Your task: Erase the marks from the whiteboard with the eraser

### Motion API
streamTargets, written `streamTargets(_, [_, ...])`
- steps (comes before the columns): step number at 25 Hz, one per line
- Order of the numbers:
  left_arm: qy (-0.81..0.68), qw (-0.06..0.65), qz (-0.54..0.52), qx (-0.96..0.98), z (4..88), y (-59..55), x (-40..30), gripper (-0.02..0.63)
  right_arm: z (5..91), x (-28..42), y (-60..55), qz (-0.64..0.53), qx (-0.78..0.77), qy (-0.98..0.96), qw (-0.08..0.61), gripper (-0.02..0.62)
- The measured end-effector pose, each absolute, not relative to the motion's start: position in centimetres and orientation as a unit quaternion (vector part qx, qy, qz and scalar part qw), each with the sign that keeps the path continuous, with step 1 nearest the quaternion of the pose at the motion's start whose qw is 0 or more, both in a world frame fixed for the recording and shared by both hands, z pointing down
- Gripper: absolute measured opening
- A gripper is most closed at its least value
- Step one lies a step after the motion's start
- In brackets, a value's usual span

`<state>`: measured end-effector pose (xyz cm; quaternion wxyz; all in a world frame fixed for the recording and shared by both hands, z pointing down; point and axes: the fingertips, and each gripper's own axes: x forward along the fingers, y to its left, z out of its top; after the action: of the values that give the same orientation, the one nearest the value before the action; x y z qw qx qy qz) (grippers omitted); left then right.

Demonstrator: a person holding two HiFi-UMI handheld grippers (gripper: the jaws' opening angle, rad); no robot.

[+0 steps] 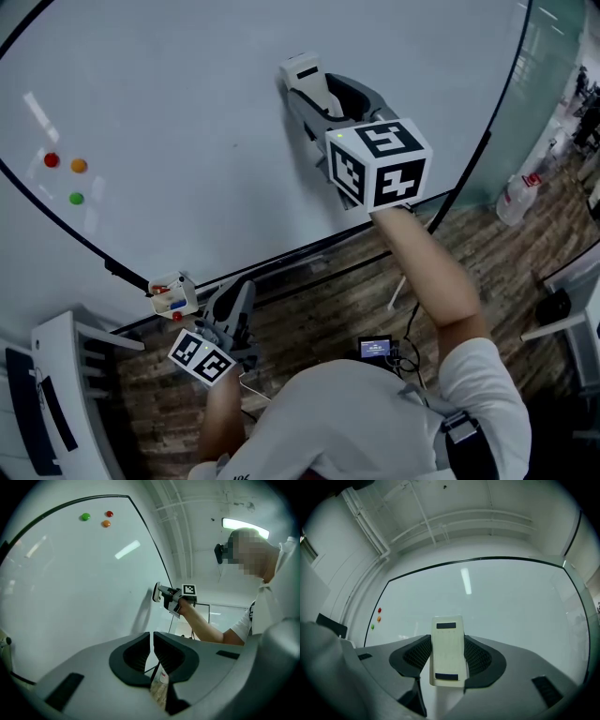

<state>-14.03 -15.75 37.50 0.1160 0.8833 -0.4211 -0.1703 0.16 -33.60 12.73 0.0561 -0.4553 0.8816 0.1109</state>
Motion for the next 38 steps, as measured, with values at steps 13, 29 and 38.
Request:
streamTargets(13, [-0.417, 0.108, -0.162, 0.888, 36.9, -17.0, -11.3, 0.014, 11.6, 9.1, -36.3, 0.109, -0.512, 0.849, 0.068, 0.239])
streamTargets(29, [-0.431, 0.104, -0.16, 0.882, 36.8, -17.3, -11.5, 0.014, 11.1, 15.9, -39.8, 0.094, -0.567, 0.815, 0.078, 0.239])
streamTargets(38, [-0.429, 0.109, -0.158, 0.883, 36.9, -17.8, -12.0, 0.014, 11.5, 16.7, -42.0, 0.081, -0.584, 0.804, 0.075, 0.239])
